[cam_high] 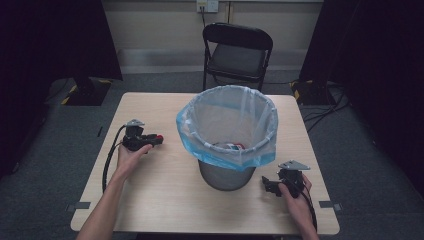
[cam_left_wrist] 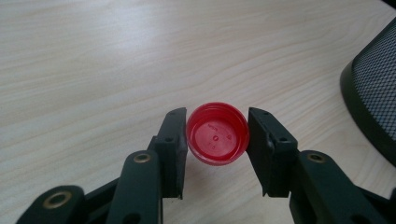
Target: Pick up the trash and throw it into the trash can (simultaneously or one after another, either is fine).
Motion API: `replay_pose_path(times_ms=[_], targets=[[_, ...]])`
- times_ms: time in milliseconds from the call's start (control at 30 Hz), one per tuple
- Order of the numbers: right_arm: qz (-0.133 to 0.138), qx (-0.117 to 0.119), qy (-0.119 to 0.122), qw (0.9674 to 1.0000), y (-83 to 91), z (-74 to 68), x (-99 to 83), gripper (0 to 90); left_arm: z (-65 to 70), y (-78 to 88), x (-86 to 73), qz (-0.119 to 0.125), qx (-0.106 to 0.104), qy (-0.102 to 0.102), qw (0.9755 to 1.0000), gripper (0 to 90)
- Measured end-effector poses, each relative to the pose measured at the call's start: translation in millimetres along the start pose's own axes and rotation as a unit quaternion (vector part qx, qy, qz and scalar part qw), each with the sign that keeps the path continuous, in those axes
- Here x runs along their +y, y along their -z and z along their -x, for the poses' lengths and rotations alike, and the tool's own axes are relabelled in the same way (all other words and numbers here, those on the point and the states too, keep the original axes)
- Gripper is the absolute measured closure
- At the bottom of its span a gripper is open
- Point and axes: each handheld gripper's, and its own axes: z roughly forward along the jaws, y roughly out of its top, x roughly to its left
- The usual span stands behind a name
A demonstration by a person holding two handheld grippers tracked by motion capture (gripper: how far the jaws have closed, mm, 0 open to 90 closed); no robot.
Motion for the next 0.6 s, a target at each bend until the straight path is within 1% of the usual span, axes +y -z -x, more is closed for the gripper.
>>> replay_pose_path(times_ms=[100, 133, 300, 333, 400, 433, 467, 533, 600], targets=[[0.000, 0.000, 0.000, 1.0000, 0.0, 0.0, 0.0, 11.1, 0.9, 1.6, 0.7, 0.006, 0.002, 0.003, 1.0000, 59.1], [0.000, 0.000, 0.000, 1.0000, 0.0, 0.1, 0.0, 11.1, 1.2, 3.2, 2.1, 0.007, -0.001, 0.000, 1.0000, 59.2], [0.000, 0.000, 0.000, 1.0000, 0.0, 0.0, 0.0, 11.1, 5.6, 5.5, 4.3, 0.016, -0.009, 0.001, 0.9998, 59.2], [0.000, 0.000, 0.000, 1.0000, 0.0, 0.0, 0.0, 11.1, 6.6, 7.1, 5.4, 0.020, -0.008, -0.005, 0.9998, 59.2], [0.000, 0.000, 0.000, 1.0000, 0.0, 0.0, 0.0, 11.1, 7.0, 9.3, 6.3, 0.031, -0.015, 0.002, 0.9994, 59.2], [0.000, 0.000, 0.000, 1.0000, 0.0, 0.0, 0.0, 11.1, 7.0, 9.3, 6.3, 0.031, -0.015, 0.002, 0.9994, 59.2], [0.000, 0.000, 0.000, 1.0000, 0.0, 0.0, 0.0, 11.1, 8.4, 12.0, 7.6, 0.039, -0.021, 0.004, 0.9990, 59.2], [0.000, 0.000, 0.000, 1.0000, 0.0, 0.0, 0.0, 11.1, 11.0, 13.7, 9.0, 0.042, -0.022, -0.003, 0.9989, 59.2], [0.000, 0.000, 0.000, 1.0000, 0.0, 0.0, 0.0, 11.1, 12.8, 15.3, 10.2, 0.046, -0.025, -0.004, 0.9986, 59.2]])
